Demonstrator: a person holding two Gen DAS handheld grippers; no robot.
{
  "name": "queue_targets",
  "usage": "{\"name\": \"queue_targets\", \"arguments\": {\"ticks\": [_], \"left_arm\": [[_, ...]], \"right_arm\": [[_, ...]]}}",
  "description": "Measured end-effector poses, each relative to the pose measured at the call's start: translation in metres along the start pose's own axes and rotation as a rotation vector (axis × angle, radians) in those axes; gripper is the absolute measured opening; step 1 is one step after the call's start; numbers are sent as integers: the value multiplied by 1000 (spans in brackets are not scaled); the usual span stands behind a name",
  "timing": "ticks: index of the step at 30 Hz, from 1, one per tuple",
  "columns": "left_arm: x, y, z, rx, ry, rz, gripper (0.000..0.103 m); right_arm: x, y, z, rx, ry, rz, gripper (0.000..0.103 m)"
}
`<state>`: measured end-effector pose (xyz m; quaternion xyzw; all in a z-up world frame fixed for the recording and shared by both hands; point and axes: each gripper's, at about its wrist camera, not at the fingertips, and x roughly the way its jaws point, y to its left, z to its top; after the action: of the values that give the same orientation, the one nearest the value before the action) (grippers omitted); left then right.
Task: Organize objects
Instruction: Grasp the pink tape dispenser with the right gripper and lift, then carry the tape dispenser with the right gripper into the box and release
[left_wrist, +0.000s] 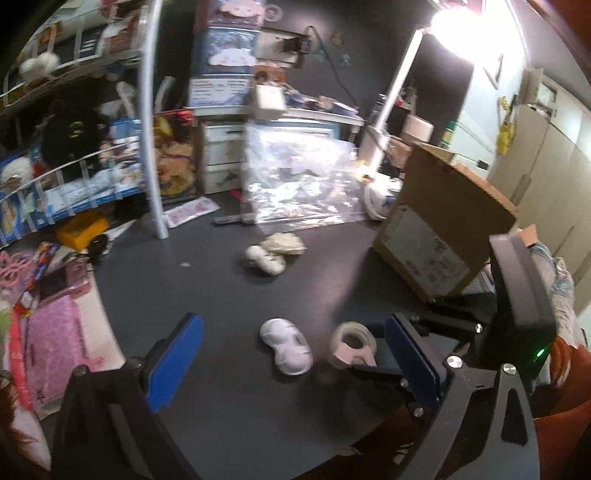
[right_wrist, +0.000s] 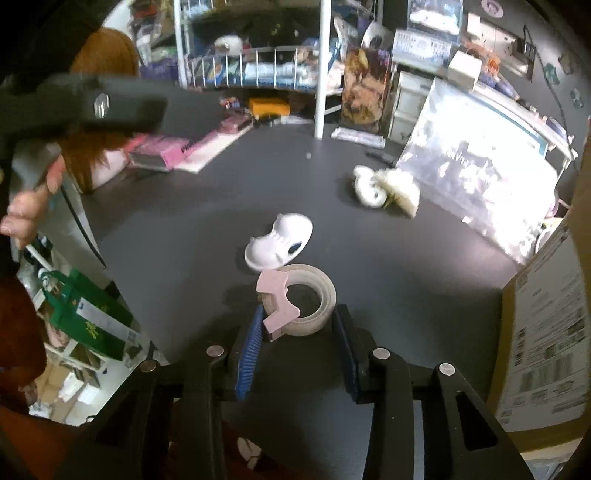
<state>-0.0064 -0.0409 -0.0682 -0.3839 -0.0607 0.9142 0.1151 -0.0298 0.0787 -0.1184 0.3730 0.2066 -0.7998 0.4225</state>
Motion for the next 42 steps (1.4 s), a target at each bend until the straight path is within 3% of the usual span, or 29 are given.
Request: {"name": "queue_targets", "arguments": {"ticks": [5, 9, 13, 20, 29, 37, 40, 41, 42], "left_arm": [[-2, -21, 17, 14, -17, -111, 94], [-8, -40, 37, 28, -39, -185, 68], [-11, -61, 60, 65, -51, -228, 54], [2, -108, 105, 154, -31, -259, 29], [54, -171, 150, 233, 42, -322, 28], [84, -199, 159, 269, 106, -330, 30], [83, -199, 158, 281, 87, -292, 61], [80, -199, 158, 286, 70, -283, 75], [78, -198, 158, 290, 58, -279, 81]], "right_arm": [[-41, -6, 20, -31, -105, 11, 33], [-76, -6, 35, -77, -192, -10, 33], [-105, -11, 44, -114, -263, -44, 33], [-142, -46, 43, -87, -313, -100, 33], [-171, -123, 26, 44, -273, -159, 33], [-174, -162, 8, 118, -210, -177, 33], [-171, -165, 6, 119, -193, -185, 33], [-170, -165, 5, 119, -187, -187, 36], [-170, -164, 5, 121, -185, -187, 47]]}}
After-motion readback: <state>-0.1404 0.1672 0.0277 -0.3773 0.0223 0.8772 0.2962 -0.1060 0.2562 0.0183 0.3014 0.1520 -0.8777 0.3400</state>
